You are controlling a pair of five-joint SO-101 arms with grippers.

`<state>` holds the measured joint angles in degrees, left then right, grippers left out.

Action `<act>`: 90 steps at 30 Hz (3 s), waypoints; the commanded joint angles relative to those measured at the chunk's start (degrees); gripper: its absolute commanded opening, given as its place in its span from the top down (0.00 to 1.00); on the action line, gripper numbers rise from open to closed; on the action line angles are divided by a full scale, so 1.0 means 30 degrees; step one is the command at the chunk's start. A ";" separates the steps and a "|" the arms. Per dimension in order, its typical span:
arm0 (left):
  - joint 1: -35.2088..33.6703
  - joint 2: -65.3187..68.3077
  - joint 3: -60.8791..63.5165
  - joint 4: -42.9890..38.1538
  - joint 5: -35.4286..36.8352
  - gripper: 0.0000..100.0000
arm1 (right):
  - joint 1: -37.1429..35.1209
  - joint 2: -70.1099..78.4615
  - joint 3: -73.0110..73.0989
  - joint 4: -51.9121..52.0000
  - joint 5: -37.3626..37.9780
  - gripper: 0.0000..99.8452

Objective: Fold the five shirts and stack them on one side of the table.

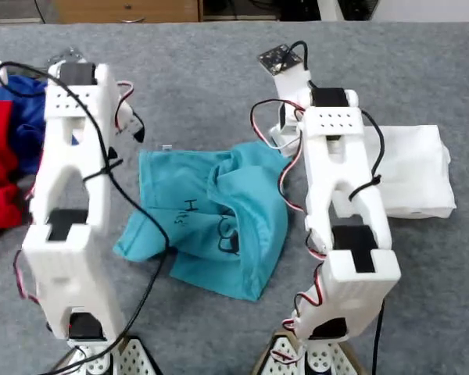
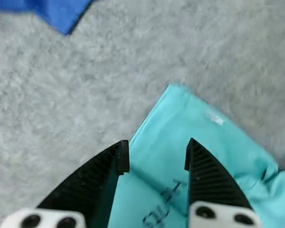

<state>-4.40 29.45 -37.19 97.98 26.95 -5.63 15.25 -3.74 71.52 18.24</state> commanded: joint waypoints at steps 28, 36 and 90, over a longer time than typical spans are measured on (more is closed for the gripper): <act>0.0996 0.8513 -0.8615 0.0908 0.6007 0.80 | 0.0923 -0.0278 0.4791 -1.1458 -0.7092 0.84; 0.1143 1.0593 -1.0491 0.0908 0.6007 0.80 | 0.0923 -0.0220 0.4791 -1.1458 -0.7092 0.84; -0.3223 1.0300 -1.4154 0.0967 0.2051 0.98 | -0.5319 -0.0337 -0.6462 0.5978 -0.5890 0.73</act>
<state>-10.73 65.41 -78.95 100.18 34.77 -18.02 15.16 -20.35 88.84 0.13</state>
